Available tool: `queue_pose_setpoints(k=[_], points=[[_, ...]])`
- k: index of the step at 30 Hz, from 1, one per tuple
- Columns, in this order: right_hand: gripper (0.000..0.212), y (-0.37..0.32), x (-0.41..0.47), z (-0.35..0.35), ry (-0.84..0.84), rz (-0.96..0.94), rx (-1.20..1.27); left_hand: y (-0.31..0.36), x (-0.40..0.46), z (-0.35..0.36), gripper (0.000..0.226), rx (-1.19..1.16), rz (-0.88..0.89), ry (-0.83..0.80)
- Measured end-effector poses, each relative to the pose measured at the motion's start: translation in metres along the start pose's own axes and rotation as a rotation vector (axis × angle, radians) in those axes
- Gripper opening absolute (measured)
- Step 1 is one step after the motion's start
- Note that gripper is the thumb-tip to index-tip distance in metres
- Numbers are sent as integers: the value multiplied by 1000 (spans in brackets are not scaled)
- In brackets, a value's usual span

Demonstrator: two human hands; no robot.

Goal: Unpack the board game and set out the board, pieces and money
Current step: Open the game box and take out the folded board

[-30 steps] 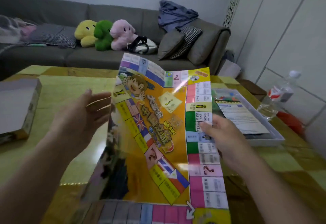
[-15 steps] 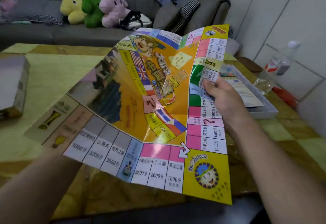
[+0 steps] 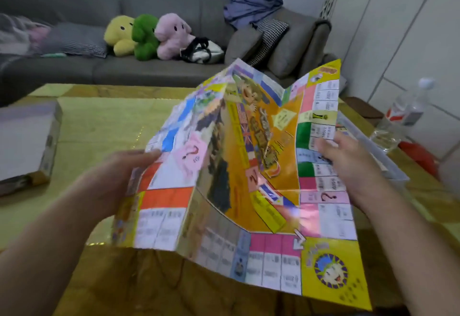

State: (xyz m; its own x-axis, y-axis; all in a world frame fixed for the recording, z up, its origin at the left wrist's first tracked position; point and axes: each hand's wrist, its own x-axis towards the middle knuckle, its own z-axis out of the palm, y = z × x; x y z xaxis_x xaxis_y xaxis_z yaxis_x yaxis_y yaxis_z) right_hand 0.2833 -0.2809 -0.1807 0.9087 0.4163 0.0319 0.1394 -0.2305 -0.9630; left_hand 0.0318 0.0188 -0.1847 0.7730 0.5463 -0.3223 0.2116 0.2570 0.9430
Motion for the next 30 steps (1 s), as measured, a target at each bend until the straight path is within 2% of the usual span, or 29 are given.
queue_pose_setpoints(k=[4, 7, 9, 11, 12, 14, 16, 19, 21, 23, 25, 26, 28, 29, 30], points=[[18, 4, 2, -14, 89, 21, -247, 13, -3, -33, 8, 142, 136, 307], [15, 3, 0, -11, 124, 39, -331, 13, -7, -44, 17, 211, 151, 336], [14, 7, 1, -14, 130, 61, -285, 13, -9, -45, 18, 193, 134, 350], [41, 26, 16, -25, 99, 89, -235, 12, -8, -49, 17, 155, 114, 374], [46, 30, 20, -26, 75, 120, -239, 12, -8, -52, 16, 135, 106, 383], [29, 28, 10, -20, -65, 199, -314, 10, -8, -58, 15, 133, 96, 377], [18, 26, -4, -18, -208, 289, -492, 10, -8, -62, 14, 170, 68, 363], [10, 15, -10, -8, -251, 347, -679, 11, -9, -67, 16, 266, 31, 382], [16, 1, -9, 1, -162, 220, -737, 13, -12, -70, 23, 469, 4, 399], [31, -12, -11, 9, -34, 11, -676, 15, -19, -74, 30, 705, -142, 332], [31, -24, -14, 21, 44, -163, -618, 14, -25, -82, 38, 919, -322, 247], [33, -29, -16, 27, 45, -220, -615, 13, -24, -85, 40, 1058, -327, 264], [43, -23, -13, 35, 49, -311, -683, 12, -16, -88, 41, 1315, -128, 399], [49, -17, -10, 37, 75, -338, -776, 12, -14, -81, 45, 1358, 38, 416], [55, -11, -8, 38, 111, -347, -899, 10, -10, -71, 56, 1349, 199, 348]])
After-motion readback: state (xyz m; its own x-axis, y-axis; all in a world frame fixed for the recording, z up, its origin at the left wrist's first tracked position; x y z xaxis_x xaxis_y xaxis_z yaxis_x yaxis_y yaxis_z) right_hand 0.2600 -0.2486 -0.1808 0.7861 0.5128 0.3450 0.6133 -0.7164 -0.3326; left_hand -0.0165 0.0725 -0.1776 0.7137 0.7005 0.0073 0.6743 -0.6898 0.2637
